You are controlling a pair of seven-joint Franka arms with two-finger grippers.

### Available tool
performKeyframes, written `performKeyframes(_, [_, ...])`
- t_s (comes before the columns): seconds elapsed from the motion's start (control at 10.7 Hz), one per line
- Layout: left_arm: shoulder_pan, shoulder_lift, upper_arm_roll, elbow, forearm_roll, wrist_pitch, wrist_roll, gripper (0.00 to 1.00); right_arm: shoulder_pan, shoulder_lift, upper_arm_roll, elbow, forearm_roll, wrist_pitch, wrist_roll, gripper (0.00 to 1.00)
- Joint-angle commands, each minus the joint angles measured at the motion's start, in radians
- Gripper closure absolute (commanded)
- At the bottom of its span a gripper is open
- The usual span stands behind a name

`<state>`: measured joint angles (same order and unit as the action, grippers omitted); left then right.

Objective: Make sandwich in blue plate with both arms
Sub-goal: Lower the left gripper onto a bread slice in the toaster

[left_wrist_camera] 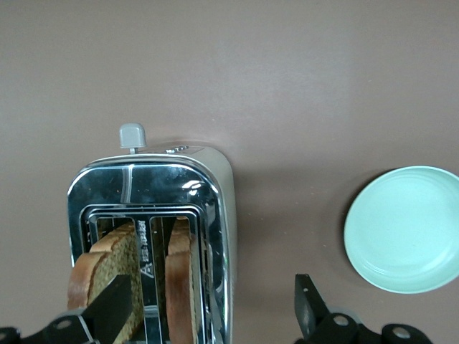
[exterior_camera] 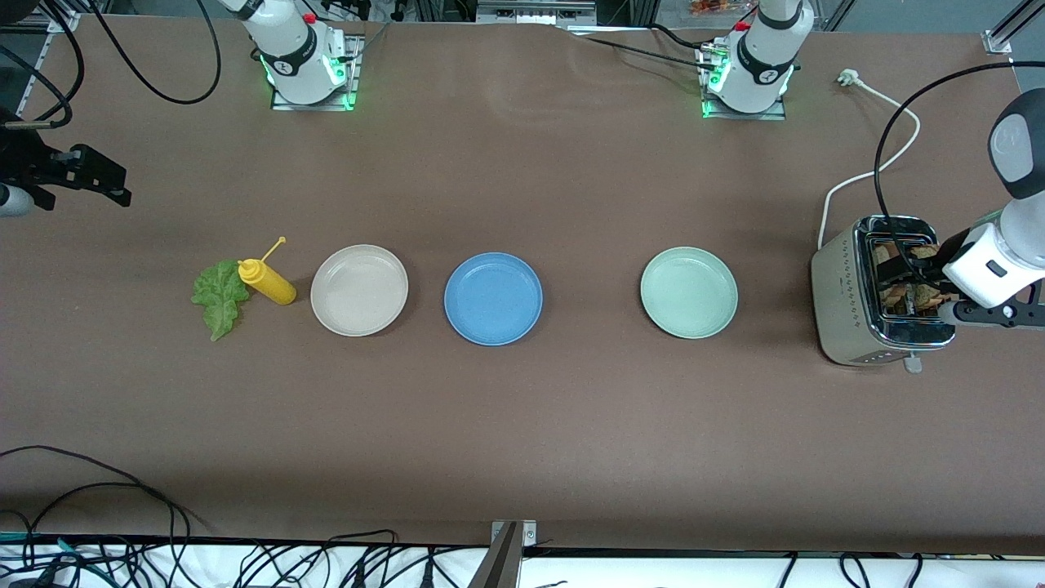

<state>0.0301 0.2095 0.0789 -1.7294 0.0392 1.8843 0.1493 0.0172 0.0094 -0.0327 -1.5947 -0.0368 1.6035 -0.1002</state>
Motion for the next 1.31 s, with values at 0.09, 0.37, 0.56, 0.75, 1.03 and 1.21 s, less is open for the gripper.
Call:
performKeyframes(0.09, [0.022, -0.01, 0.004, -0.104, 0.022, 0.088, 0.062, 0.0, 0.0, 0.007, 0.0, 0.022, 0.0, -0.016, -0.009, 0.0])
performKeyframes(0.37, [0.028, -0.009, 0.013, -0.133, 0.025, 0.095, 0.069, 0.0, 0.0, 0.007, 0.0, 0.022, 0.0, -0.017, -0.009, 0.0])
performKeyframes(0.56, [0.028, 0.004, 0.018, -0.134, 0.065, 0.095, 0.073, 0.03, 0.0, 0.007, 0.0, 0.022, 0.0, -0.016, -0.009, 0.0])
performKeyframes(0.75, [0.028, 0.013, 0.024, -0.134, 0.068, 0.095, 0.075, 0.06, 0.0, 0.007, 0.0, 0.022, 0.0, -0.017, -0.009, 0.0])
performKeyframes(1.03, [0.03, 0.025, 0.028, -0.134, 0.068, 0.093, 0.075, 0.16, 0.0, 0.009, 0.0, 0.022, 0.0, -0.019, -0.009, 0.0])
performKeyframes(1.21, [0.03, 0.027, 0.028, -0.134, 0.068, 0.093, 0.075, 0.39, 0.0, 0.009, 0.0, 0.022, 0.0, -0.019, -0.007, 0.0])
